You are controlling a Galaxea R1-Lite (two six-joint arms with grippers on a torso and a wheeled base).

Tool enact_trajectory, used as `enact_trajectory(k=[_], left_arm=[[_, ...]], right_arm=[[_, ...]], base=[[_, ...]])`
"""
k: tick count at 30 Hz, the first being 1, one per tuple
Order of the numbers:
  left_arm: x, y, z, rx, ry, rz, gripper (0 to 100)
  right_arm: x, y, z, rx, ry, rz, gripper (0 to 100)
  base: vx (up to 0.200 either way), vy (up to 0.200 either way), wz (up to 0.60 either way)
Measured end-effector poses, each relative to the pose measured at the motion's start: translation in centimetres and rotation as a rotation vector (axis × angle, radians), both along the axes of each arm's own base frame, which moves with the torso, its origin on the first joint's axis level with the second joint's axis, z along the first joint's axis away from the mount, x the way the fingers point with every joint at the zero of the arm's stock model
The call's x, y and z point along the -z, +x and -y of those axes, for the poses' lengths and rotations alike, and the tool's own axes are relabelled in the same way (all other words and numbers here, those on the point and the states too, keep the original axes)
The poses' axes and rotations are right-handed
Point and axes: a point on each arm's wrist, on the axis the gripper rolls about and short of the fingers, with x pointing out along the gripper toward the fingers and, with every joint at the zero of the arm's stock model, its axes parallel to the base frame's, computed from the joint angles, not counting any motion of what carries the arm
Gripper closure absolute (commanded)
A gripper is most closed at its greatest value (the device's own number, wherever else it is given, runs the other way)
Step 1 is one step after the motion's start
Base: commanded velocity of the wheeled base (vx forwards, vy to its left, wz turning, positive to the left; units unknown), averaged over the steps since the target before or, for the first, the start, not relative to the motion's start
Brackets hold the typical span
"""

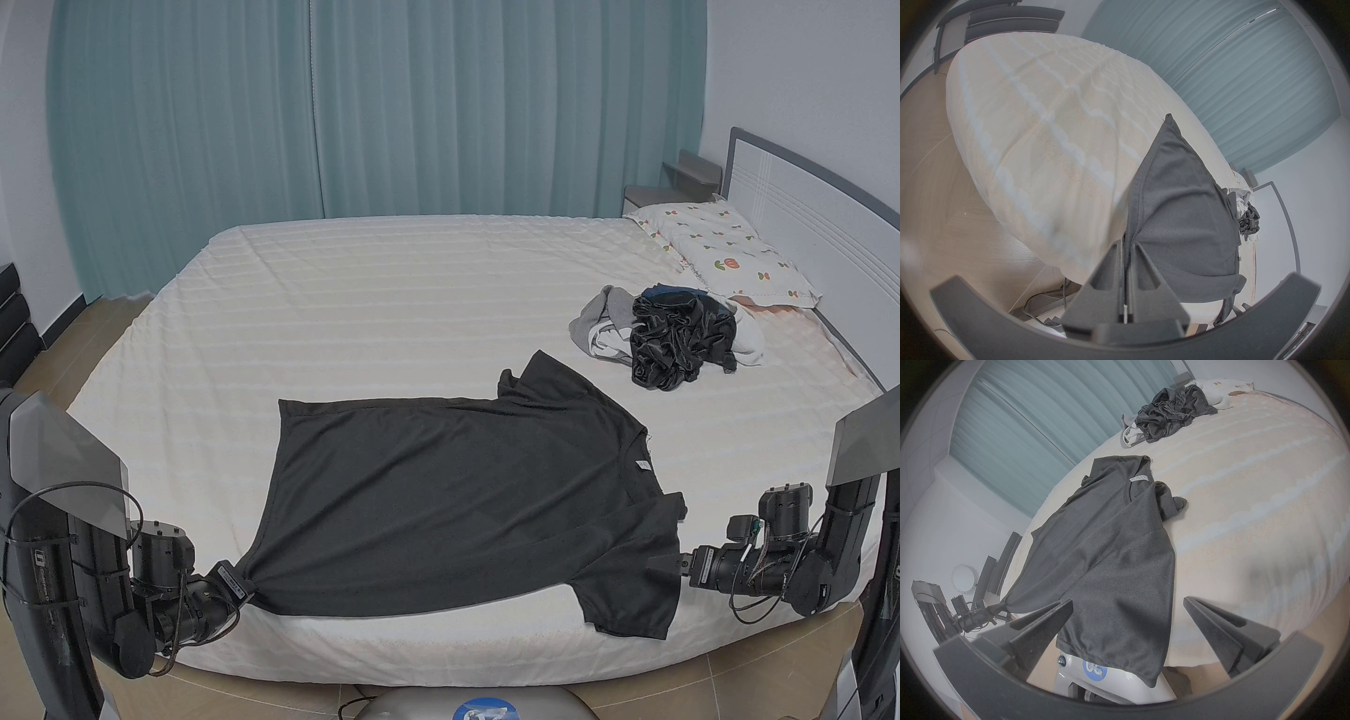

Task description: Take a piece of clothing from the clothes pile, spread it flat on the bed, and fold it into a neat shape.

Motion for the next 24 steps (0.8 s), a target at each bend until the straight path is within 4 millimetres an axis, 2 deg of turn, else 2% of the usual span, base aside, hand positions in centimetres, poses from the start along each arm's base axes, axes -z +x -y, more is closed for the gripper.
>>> enact_trajectory(k=[10,11,18,24], left_arm=[[0.0,0.0,0.0,0.000,0.000,0.001,100],[0.0,0.0,0.0,0.000,0.000,0.000,100],[0.0,0.0,0.0,0.000,0.001,-0.001,100],[0.0,-0.1,0.0,0.001,0.002,-0.004,100]], right_arm=[[1.1,0.4,-0.2,0.003,0.016,0.015,0],[1.2,0.4,-0.2,0.004,0.020,0.012,100],[1.4,0.7,-0.3,0.026,0.035,0.005,100],[1.6,0.1,0.5,0.055,0.032,-0.021,100]], base=[[0.000,0.000,0.00],[0.000,0.000,0.00],[0.000,0.000,0.00],[0.000,0.000,0.00]])
